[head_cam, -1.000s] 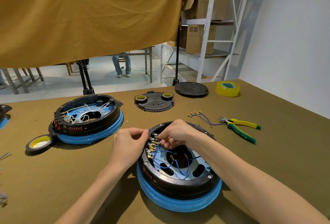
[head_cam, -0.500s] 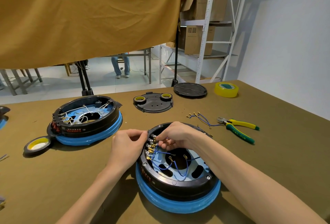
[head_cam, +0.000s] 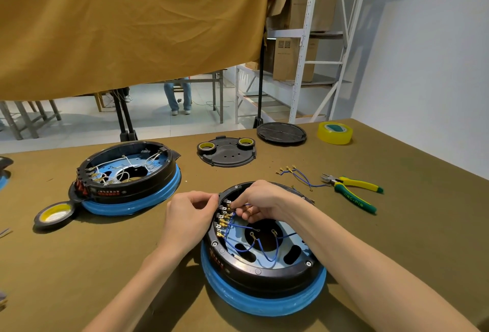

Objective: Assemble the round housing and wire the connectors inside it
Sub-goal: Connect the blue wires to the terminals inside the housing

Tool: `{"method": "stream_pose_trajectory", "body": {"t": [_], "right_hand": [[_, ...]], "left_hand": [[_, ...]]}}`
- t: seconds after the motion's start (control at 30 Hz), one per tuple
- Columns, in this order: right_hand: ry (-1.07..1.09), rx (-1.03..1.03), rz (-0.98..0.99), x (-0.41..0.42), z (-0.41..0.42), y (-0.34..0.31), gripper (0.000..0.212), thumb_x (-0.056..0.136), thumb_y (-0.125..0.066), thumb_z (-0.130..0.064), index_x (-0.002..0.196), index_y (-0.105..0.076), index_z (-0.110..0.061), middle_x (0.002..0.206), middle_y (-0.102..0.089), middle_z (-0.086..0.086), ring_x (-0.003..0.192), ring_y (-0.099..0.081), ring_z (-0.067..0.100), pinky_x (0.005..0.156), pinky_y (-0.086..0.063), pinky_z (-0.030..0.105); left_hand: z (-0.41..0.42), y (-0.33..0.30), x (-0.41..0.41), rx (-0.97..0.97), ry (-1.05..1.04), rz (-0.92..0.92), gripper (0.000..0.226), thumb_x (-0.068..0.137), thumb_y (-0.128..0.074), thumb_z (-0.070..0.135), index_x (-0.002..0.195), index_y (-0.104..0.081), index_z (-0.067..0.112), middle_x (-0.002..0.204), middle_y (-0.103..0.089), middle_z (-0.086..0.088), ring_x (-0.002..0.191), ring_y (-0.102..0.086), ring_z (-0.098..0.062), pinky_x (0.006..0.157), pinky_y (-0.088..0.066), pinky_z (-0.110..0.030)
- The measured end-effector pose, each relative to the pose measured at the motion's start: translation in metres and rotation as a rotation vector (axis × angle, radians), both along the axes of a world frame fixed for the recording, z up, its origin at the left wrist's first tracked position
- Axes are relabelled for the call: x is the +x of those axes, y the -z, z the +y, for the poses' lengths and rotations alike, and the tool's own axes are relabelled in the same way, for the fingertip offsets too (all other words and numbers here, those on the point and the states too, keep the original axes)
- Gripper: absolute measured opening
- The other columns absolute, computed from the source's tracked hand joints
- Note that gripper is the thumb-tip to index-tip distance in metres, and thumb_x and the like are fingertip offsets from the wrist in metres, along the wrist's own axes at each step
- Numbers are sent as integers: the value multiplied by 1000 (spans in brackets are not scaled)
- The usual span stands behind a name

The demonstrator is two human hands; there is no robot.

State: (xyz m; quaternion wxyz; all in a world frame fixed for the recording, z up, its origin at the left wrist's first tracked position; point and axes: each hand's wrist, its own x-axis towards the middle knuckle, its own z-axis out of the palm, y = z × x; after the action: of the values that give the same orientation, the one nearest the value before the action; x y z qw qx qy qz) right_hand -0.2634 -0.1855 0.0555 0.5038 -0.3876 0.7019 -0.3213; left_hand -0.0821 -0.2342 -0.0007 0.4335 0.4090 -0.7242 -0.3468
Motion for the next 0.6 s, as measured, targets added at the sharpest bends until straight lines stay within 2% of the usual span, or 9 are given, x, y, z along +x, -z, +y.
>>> {"method": "stream_pose_trajectory", "body": {"t": [0.43,0.6], "right_hand": [[-24,16,3,-2,-2,2,6,94,-71,-10,90,-72,-5,62,-66,0,48,-58,6,48,-50,18],[-60,-78,72,0,9,3,11,96,-69,-13,97,-73,-2,66,-69,2,53,-62,9,49,-49,18]], "left_hand": [[0,2,-1,36,12,22,9,94,-71,30,94,-80,31,83,-76,17,84,-68,7,63,-49,-10],[2,0,1,26,36,17,10,94,-71,30,92,-80,32,80,-76,20,80,-71,4,59,-52,-13]]}}
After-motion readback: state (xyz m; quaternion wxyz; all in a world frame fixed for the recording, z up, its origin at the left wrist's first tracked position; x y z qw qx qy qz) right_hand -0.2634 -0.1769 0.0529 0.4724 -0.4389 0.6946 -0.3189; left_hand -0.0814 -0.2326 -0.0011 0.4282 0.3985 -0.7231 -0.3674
